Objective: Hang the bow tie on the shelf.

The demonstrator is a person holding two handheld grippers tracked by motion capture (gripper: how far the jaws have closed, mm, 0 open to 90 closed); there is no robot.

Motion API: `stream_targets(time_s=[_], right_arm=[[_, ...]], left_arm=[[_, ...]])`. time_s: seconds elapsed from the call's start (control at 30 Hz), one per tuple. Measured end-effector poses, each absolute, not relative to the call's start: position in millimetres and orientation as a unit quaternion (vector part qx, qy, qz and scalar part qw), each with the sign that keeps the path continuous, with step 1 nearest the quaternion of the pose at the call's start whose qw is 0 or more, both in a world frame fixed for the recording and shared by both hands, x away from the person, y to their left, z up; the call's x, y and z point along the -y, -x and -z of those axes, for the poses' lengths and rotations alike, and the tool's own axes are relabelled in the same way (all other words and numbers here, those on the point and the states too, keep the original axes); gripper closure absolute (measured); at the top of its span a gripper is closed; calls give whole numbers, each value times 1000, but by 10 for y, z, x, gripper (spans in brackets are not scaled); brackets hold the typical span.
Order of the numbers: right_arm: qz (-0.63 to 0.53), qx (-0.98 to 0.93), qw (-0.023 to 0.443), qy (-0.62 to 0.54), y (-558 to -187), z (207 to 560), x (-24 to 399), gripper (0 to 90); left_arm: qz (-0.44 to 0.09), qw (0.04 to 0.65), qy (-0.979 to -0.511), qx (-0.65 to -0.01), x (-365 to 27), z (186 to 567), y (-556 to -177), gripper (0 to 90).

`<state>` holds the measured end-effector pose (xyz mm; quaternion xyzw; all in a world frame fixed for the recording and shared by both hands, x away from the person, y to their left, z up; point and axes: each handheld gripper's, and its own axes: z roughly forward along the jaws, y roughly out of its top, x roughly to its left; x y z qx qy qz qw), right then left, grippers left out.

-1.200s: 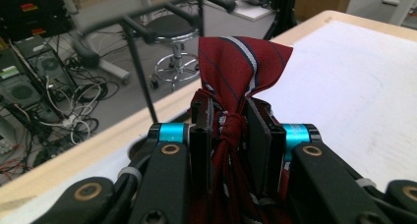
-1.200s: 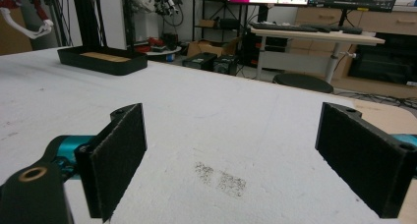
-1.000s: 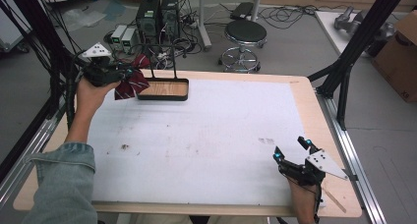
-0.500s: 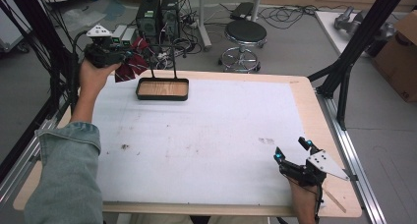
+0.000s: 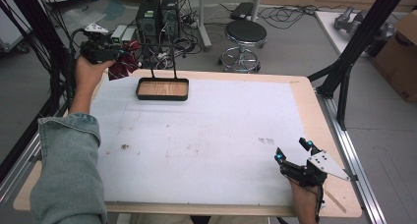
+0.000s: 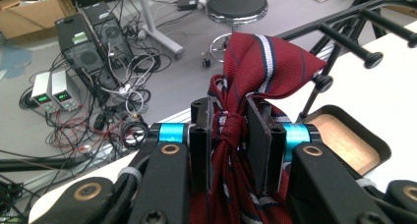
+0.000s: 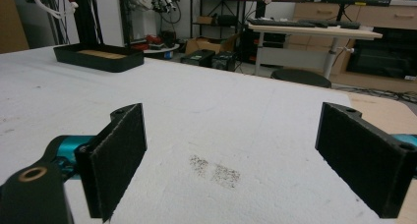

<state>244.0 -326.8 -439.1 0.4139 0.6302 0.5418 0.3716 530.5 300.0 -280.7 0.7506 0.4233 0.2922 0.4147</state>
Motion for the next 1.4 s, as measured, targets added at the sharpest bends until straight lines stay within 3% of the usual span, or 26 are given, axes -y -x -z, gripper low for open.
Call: stream_targets(time_s=[0.9, 1.4], right_arm=[[-541, -631, 367, -417, -2455, 4405, 3284, 110], [-542, -630, 369, -417, -2454, 4404, 3296, 110]], left_arm=[[-264, 407, -756, -440, -2859, 3327, -5438, 715], [-265, 400, -759, -440, -2850, 3429, -5430, 583]])
